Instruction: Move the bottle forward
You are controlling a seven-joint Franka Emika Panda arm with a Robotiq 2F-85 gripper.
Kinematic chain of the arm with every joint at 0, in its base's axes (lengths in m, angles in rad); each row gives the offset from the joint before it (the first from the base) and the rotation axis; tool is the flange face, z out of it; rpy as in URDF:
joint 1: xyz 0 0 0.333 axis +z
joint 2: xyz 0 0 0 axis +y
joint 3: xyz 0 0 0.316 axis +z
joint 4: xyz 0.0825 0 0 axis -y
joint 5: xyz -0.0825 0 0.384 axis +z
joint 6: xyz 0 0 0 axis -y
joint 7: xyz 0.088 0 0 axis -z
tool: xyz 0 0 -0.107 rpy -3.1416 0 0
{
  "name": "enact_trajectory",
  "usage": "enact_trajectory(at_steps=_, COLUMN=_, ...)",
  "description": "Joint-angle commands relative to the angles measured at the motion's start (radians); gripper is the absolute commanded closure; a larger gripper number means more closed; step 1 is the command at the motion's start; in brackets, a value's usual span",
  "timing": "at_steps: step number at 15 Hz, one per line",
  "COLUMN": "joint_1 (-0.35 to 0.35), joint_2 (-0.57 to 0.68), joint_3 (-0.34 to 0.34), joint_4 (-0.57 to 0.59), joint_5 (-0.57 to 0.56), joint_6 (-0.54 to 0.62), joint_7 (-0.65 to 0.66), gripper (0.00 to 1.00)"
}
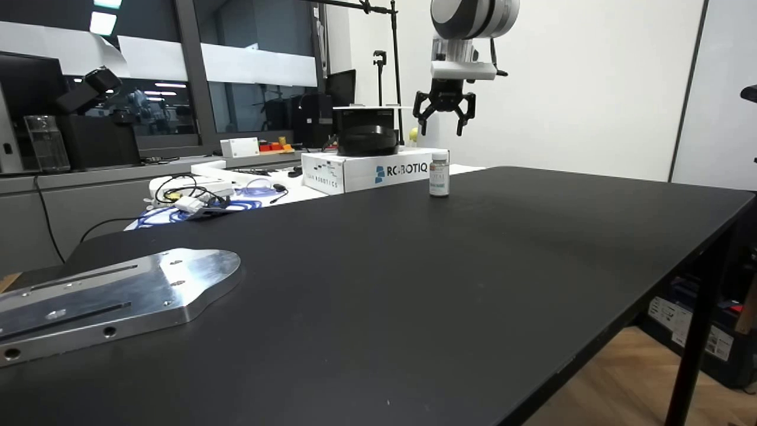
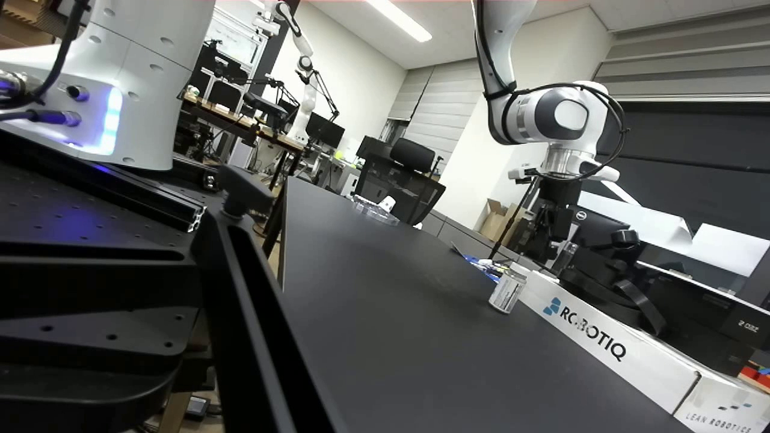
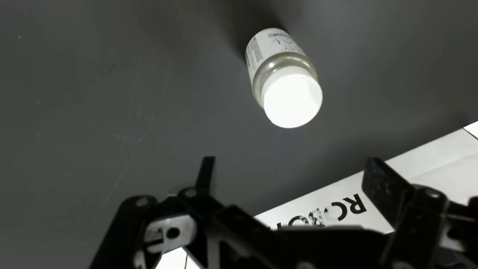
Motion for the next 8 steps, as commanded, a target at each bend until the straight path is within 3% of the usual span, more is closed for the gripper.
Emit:
enact_trajectory(at_steps=1, joint_1=0.022, joint_2=0.04, joint_3=-0.021, joint_4=0.043, joint_5=-0.005, joint_6=-0.036, joint_7=0.025, gripper=0.0)
enact_trajectory(at_steps=6, joint_1=0.031, joint_2=0.073, joint_3=-0.029, joint_4=0.049, joint_5=-0.003, joint_6=-0.044, joint_7=0.028, gripper=0.0)
enact_trajectory(at_steps=7, joint_1=0.029, joint_2=0.079, joint_3=-0.027, joint_4=0.048, joint_5=-0.001, joint_6=-0.038, joint_7=0.025, gripper=0.25)
enact_trajectory(at_steps=8, joint_1=0.029, joint_2=0.084, joint_3=-0.027, joint_4=0.049, joint_5=0.001, joint_6=-0.038, joint_7=0.022, gripper=0.27)
